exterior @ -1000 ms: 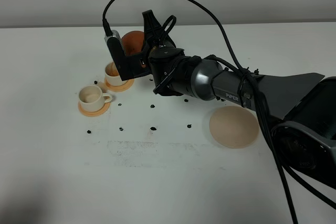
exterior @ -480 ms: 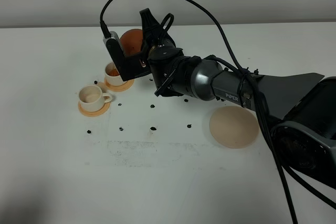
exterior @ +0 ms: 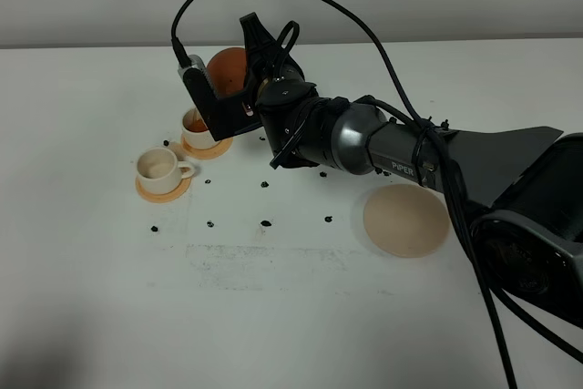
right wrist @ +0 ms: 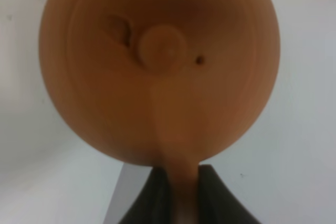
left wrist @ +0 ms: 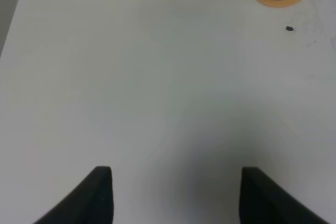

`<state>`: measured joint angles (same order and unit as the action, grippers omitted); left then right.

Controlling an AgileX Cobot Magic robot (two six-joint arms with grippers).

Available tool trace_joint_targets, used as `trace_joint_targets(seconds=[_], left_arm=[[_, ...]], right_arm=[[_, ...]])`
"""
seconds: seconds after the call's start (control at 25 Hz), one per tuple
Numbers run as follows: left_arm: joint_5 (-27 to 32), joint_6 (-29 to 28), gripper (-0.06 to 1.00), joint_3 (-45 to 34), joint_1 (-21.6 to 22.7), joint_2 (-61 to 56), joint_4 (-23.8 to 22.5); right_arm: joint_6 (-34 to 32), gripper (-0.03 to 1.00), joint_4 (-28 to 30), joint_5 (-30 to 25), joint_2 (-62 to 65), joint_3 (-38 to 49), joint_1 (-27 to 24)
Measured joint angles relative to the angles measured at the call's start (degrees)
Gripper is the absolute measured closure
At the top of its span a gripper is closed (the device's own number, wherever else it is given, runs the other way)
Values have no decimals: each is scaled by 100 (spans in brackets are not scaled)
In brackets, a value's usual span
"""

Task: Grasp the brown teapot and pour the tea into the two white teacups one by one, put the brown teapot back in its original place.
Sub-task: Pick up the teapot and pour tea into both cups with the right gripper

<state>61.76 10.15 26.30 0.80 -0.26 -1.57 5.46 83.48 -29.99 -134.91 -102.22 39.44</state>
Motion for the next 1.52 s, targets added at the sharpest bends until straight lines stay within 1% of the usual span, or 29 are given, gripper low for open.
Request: trace_joint_targets(seconds=[0.4, 1.52], left_arm=[[0, 0, 44, 0, 0, 0, 0], [0, 0, 44, 0, 0, 0, 0]], right_arm=[[0, 88, 39, -6, 0, 0, -76], [0, 88, 328, 4, 0, 0, -82]])
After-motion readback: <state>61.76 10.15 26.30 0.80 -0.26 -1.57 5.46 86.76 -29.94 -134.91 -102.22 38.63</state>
